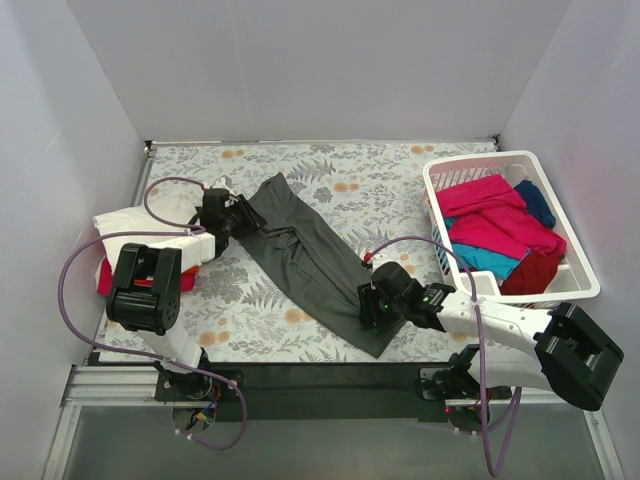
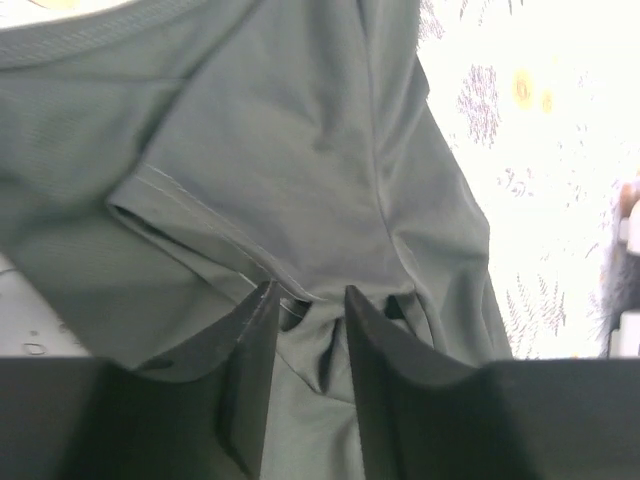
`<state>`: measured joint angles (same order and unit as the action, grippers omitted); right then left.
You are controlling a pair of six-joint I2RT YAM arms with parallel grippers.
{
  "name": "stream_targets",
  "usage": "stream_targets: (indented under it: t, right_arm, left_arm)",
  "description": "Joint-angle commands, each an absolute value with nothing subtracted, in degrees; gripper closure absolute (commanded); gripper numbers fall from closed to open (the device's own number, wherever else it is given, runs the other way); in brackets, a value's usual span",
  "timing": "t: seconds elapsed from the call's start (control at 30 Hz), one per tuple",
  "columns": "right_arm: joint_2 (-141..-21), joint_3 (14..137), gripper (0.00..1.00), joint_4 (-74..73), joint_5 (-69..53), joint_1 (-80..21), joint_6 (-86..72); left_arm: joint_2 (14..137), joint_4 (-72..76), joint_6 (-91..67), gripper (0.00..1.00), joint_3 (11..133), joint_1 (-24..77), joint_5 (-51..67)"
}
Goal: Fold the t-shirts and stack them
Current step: Fold the tshirt
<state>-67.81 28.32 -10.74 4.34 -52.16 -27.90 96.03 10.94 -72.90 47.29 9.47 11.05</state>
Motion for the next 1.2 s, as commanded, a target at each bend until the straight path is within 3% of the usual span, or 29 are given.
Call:
stream_targets:
  t: [0.0,0.07,0.17,0.47,1.17]
  right_arm:
    - [-68.2,25.6,0.59,-18.0,6.0,-52.4,-28.3]
    - [-67.9,25.6,0.59,-18.2,6.1,-52.4,-28.4]
    - [-68.2,25.8,0.59,-18.2,6.2,-52.4,-28.4]
    - [-70.8,27.4,0.59,-18.2,6.2,-52.5,-27.7]
    - [-71.6,27.7,0.59,-18.2,5.7,-52.4,-27.9]
  left_arm:
    - [92.8,11.3,-73.2,0.67,47.5,7.2,12.8]
    - [93.0,11.6,-73.4,0.59,48.3,6.2,14.0]
    - [93.3,12.3,-73.3,0.57,48.1,6.2,16.0]
    - [95.4,18.8,-70.8,0.58,44.8,10.4,18.5]
    - [97.4,16.8,-66.1,0.6,45.3,15.9,2.5]
